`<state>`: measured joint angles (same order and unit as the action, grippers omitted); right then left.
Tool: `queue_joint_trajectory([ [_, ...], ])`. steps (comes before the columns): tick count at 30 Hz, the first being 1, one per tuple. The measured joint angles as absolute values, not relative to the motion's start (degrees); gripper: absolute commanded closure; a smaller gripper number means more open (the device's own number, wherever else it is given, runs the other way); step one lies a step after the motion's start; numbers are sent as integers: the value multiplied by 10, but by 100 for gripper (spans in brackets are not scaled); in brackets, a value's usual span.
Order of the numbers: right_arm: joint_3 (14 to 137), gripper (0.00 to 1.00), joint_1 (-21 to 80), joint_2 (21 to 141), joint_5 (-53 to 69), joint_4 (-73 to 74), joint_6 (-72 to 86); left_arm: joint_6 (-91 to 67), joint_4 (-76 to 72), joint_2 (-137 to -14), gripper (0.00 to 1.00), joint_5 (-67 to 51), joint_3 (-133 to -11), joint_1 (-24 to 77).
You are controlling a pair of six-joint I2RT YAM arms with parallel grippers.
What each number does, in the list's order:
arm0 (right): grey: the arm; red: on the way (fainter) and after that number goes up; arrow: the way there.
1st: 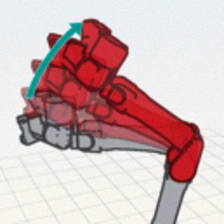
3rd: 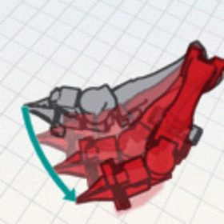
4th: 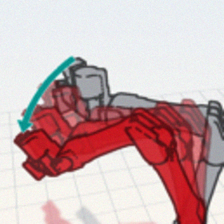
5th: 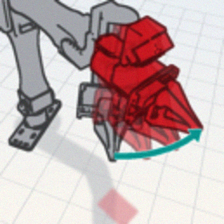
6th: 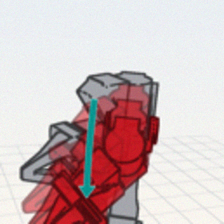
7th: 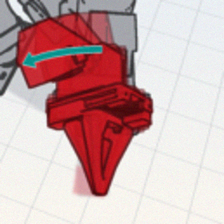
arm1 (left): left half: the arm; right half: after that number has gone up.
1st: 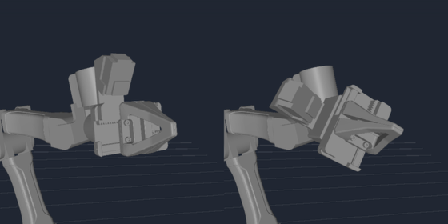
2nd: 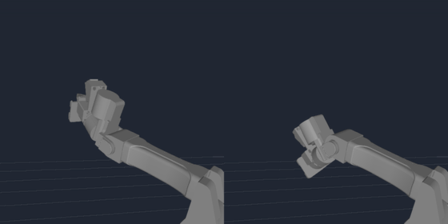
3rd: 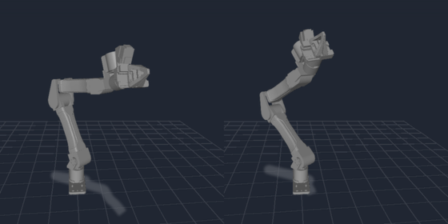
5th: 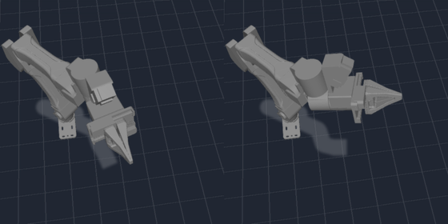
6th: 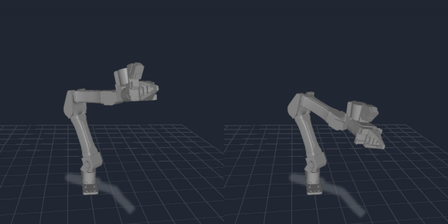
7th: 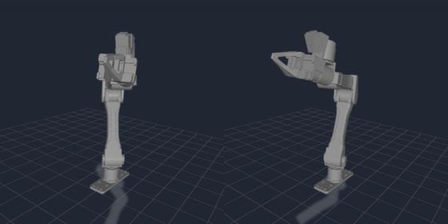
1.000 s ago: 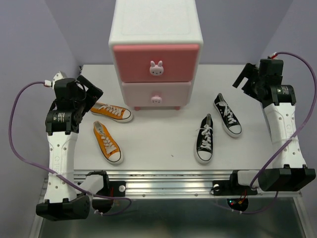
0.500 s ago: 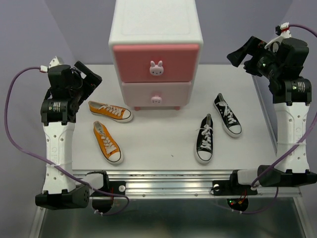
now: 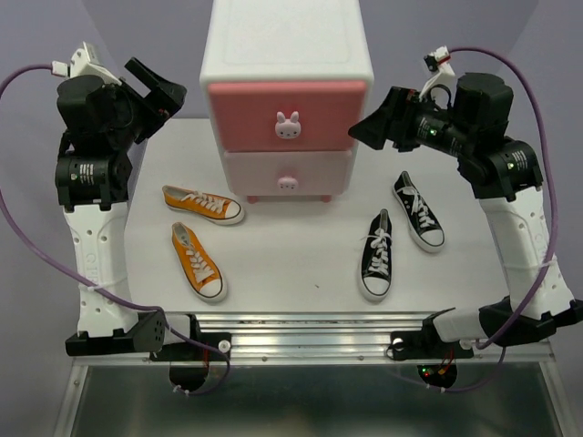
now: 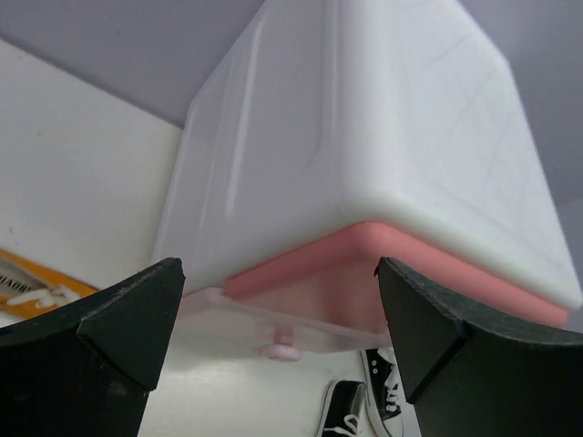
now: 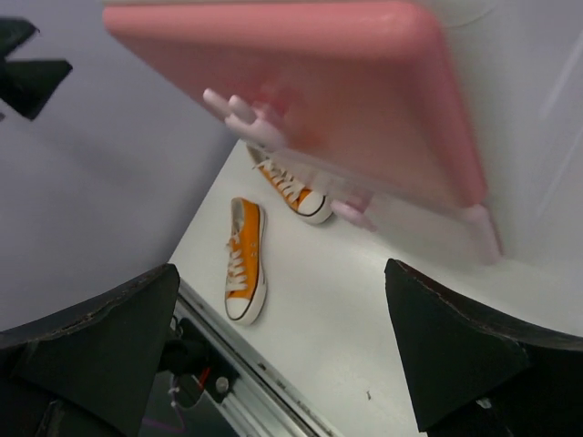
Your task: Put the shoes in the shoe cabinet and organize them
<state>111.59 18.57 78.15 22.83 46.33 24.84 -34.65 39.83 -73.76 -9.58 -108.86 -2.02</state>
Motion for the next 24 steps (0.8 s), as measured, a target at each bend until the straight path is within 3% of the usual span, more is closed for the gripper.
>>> queue_joint_trajectory([
  [12,1110,0,282,801,166,501,253,-369,224,-849,1,-243,-1208,-18],
  [24,1128,0,360,868,115,496,248,-332,246,-955,1,-241,-1243,1],
])
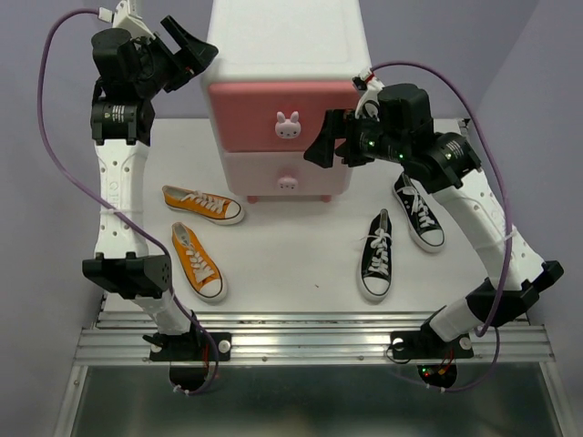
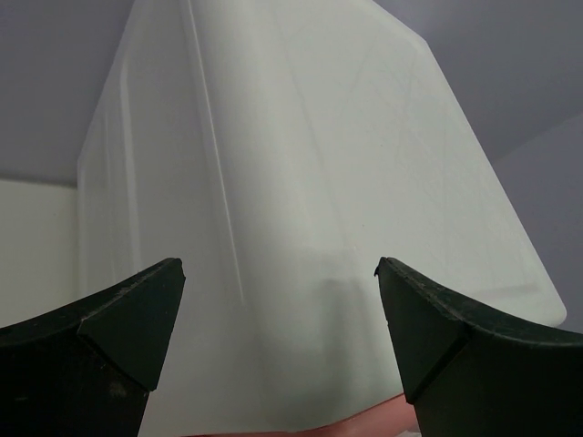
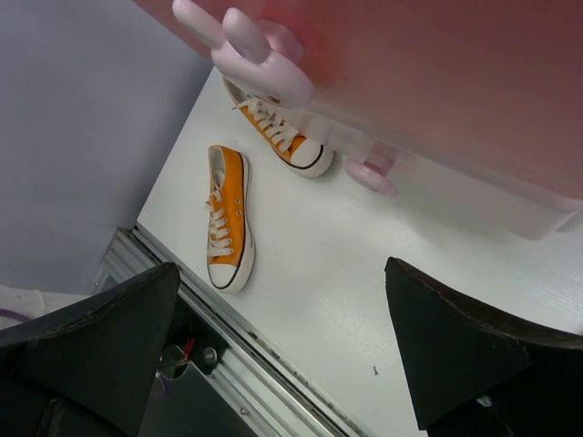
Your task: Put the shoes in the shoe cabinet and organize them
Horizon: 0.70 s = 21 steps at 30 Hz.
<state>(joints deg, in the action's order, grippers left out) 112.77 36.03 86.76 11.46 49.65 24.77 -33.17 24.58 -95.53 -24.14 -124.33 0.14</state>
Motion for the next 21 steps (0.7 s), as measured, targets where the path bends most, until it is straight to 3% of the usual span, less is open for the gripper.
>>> queue_joint_trajectory([
  [9,1128,0,412,868,20,454,265,-292,255,-957,1,-232,-1239,38],
  [21,1178,0,515,943,-225,414,293,-308,195,-935,9,-231,-1170,41],
])
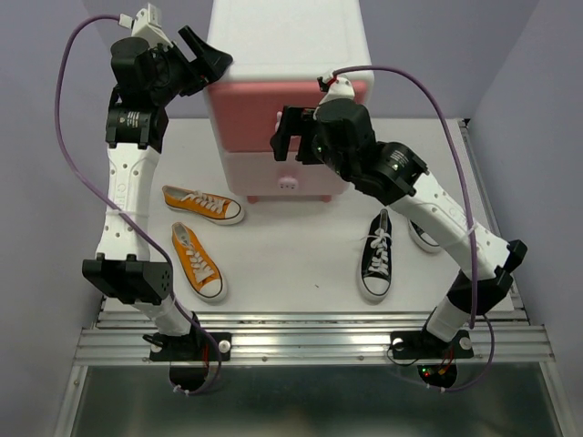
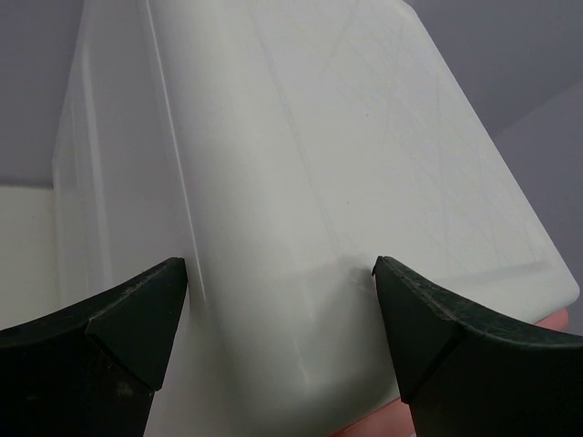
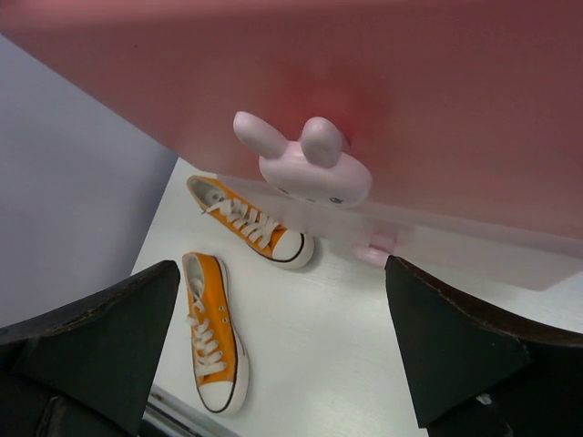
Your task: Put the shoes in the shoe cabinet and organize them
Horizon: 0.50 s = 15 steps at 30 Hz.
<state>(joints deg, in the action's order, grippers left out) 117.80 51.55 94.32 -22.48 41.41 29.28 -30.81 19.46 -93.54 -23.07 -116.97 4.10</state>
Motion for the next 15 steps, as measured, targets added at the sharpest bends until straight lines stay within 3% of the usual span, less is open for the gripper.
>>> queue_joint_trajectory([
  [15,1336,0,568,1071,-480,430,317,-323,132,-906,9,-220,-1106,42],
])
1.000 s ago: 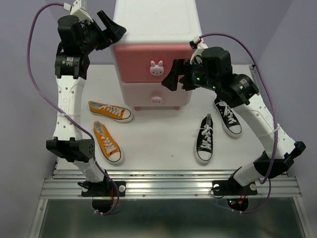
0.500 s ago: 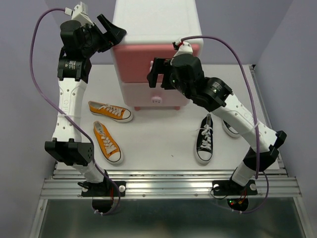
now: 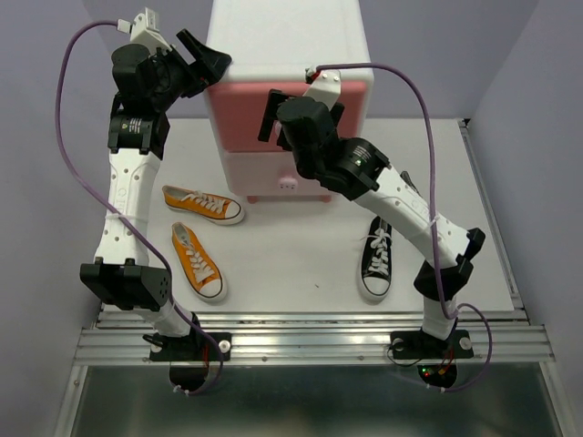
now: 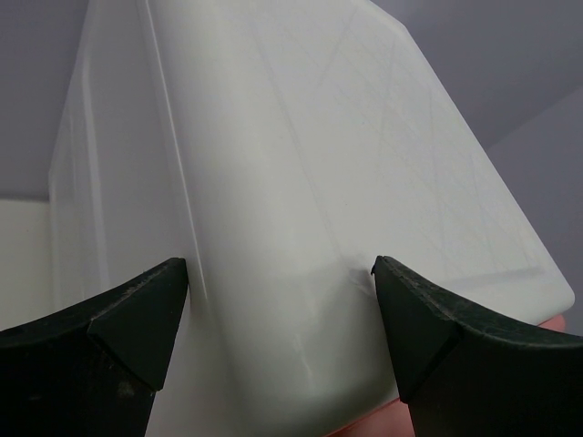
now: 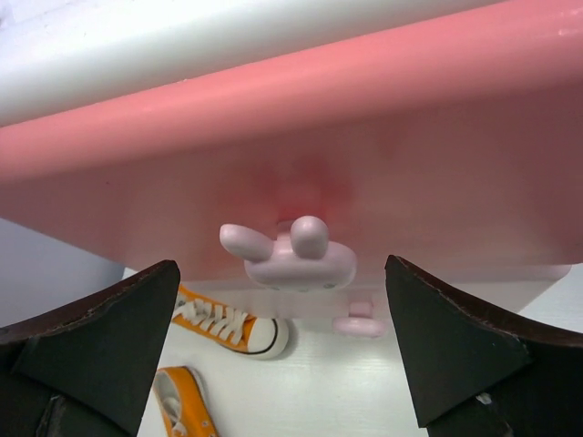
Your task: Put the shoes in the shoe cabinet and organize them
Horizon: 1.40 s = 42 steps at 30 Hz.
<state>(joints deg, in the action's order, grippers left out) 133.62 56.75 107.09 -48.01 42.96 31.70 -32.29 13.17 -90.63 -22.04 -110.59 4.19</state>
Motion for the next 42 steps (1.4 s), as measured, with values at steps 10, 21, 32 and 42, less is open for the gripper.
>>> queue_joint_trajectory([
  [10,1368,0,586,1119,-546,429,287,-326,125,-906,9,-224,-1102,41],
  [21,1377,1,586,1135,-580,415,276,-330,115,-904,9,-226,-1094,41],
  [32,1380,15,586,1159,-600,395,248,-332,111,-903,9,-229,-1092,40],
  [42,1380,39,581,1159,-607,390,238,-335,109,-903,10,-234,-1091,36],
])
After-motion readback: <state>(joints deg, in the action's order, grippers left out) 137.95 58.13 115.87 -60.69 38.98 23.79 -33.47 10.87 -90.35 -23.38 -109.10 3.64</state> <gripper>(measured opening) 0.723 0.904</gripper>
